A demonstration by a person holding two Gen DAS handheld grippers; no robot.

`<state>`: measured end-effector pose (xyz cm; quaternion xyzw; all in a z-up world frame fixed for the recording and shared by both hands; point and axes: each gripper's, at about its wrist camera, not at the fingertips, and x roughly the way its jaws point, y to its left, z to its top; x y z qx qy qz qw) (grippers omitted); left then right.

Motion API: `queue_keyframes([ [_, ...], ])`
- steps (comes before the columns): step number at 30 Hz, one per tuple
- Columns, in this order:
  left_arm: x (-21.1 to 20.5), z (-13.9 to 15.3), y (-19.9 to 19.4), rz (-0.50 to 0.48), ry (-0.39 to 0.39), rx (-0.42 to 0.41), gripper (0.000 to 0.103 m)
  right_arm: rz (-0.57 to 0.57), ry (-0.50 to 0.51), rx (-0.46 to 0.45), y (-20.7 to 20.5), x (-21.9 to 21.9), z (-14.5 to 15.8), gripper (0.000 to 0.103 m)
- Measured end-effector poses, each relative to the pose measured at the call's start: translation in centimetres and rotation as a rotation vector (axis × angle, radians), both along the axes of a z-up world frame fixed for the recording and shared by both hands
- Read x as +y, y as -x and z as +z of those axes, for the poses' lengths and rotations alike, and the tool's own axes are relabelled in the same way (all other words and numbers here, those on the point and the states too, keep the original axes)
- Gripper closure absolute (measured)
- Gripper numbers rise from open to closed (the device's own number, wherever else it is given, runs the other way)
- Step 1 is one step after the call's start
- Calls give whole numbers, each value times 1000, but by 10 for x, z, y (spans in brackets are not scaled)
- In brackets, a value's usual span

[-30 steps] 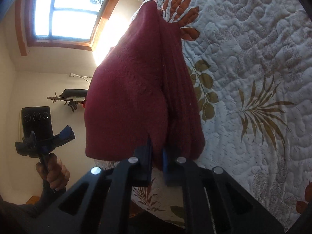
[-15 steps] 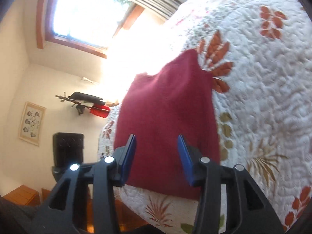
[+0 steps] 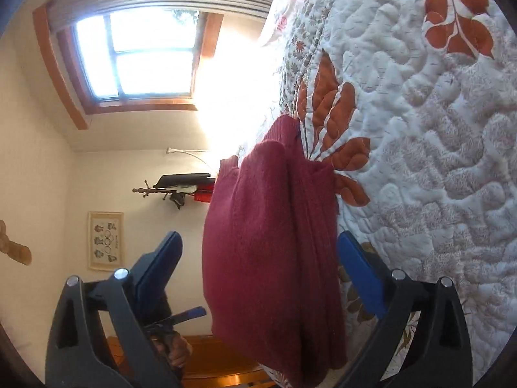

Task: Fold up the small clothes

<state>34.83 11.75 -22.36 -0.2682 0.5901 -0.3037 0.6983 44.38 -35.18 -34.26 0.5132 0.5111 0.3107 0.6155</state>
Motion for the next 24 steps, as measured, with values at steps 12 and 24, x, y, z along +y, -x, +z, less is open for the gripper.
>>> queue_keyframes([
  [12,3,-73,-20,54,169,168,11,295,-24,38,-47,69,-28,6],
  [24,-65,-99,-53,-62,150,232,32,306,44,-26,-56,93,-7,25],
])
